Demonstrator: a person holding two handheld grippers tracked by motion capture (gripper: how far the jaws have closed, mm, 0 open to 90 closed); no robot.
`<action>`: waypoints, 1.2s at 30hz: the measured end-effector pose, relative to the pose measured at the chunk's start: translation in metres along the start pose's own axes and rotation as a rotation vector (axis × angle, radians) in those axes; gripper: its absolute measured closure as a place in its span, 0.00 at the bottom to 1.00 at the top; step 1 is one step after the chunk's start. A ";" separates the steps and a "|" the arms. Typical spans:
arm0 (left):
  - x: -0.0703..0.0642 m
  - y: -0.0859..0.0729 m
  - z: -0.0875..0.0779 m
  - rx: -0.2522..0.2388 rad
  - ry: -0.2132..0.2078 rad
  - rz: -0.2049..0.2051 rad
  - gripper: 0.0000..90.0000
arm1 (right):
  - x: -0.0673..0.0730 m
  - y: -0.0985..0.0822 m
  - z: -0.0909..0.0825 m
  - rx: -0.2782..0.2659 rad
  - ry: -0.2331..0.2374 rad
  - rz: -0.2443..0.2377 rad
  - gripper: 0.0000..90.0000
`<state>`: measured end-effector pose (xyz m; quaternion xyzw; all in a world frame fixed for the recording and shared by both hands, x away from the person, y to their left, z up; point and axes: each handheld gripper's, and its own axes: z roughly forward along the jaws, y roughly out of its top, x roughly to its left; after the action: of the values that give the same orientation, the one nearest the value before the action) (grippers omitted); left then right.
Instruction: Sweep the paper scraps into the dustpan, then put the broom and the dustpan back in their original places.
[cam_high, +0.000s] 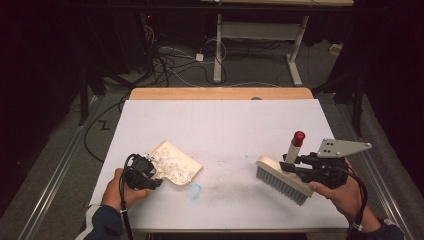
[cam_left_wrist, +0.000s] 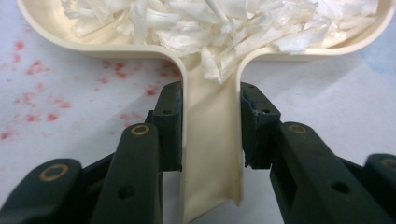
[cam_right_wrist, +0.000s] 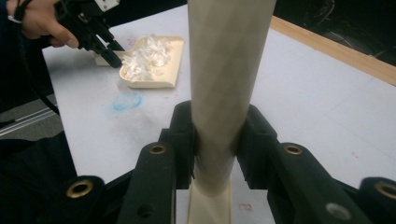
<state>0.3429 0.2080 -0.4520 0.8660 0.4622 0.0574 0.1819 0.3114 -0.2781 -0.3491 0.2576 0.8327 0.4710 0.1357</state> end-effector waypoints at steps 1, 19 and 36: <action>0.001 0.000 0.000 -0.003 -0.003 -0.007 0.69 | 0.000 0.000 0.000 0.008 0.000 -0.001 0.79; 0.017 -0.004 0.001 -0.079 0.042 -0.206 0.69 | -0.010 -0.004 -0.014 0.065 0.023 0.004 0.79; 0.021 -0.003 0.002 -0.114 0.042 -0.271 0.68 | -0.023 -0.003 -0.016 0.152 0.093 0.008 0.79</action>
<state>0.3528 0.2263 -0.4568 0.7827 0.5744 0.0765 0.2270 0.3225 -0.3034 -0.3436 0.2484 0.8703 0.4187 0.0748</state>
